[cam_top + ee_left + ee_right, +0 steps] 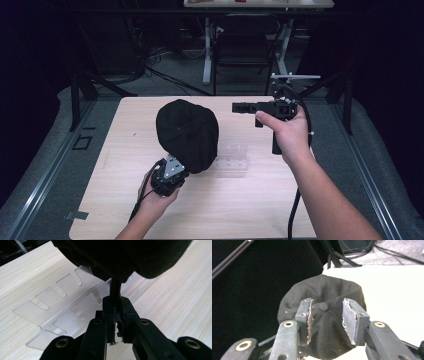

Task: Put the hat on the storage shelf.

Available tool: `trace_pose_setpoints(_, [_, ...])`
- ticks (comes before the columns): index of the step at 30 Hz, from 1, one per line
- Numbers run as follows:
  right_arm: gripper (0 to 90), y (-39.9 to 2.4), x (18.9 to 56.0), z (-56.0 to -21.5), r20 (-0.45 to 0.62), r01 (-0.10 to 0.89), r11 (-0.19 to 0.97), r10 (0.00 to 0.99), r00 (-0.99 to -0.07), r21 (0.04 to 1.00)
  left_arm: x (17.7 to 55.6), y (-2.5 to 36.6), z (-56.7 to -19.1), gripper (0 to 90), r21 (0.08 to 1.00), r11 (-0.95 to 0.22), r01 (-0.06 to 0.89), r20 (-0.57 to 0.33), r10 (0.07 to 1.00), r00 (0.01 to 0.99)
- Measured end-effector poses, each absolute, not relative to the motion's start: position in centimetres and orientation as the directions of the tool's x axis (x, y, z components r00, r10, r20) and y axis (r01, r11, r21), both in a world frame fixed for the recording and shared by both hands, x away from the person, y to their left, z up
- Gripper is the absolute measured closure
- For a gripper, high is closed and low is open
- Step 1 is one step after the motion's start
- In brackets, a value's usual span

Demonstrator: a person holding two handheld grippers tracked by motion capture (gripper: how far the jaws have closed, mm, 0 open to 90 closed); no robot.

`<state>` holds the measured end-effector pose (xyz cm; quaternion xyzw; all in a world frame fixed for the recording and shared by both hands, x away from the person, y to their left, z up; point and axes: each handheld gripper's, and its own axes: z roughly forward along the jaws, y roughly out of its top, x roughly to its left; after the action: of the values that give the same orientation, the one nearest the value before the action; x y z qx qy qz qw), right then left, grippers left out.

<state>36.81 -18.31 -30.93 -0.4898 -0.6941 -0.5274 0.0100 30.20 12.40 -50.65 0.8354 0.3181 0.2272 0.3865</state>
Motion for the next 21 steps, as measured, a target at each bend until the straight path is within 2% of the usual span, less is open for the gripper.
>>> trace_pose_setpoints(12, [56.0, -19.5, 36.2, -30.7, 0.466, 0.654, -0.018, 0.716, -0.519, 0.756, 30.1, 13.2, -51.1, 83.1, 0.808, -0.442, 0.389, 0.073, 0.73, 0.68])
trace_pose_setpoints(21, [55.4, -20.3, 35.9, -30.8, 0.446, 0.647, -0.014, 0.735, -0.511, 0.763, 29.9, 14.1, -50.8, 67.3, 0.821, -0.396, 0.412, 0.025, 0.745, 0.666])
